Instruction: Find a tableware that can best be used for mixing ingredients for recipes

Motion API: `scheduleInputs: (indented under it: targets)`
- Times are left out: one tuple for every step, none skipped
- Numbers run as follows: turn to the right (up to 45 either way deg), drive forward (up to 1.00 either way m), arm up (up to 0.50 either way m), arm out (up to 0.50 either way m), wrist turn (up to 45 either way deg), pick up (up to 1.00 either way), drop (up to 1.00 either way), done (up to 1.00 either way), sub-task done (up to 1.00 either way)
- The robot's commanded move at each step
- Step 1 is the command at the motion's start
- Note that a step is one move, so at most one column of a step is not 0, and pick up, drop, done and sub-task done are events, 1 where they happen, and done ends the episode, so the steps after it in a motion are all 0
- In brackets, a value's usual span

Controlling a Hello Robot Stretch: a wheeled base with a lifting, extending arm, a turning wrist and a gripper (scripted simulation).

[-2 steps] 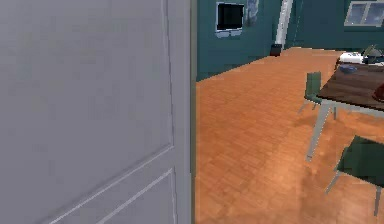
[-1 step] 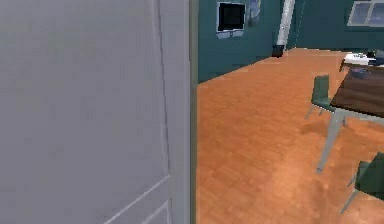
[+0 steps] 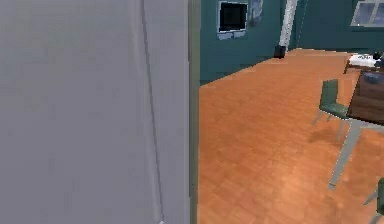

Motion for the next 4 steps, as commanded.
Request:
scheduleInputs:
  targets:
    - [45.0,0.0,0.0,0.0,0.0,0.0,0.0,0.0,0.0]
    - [45.0,0.0,0.0,0.0,0.0,0.0,0.0,0.0,0.0]
    - [39.0,0.0,0.0,0.0,0.0,0.0,0.0,0.0,0.0]
    - [0.0,0.1,0.0,0.0,0.0,0.0,0.0,0.0,0.0]
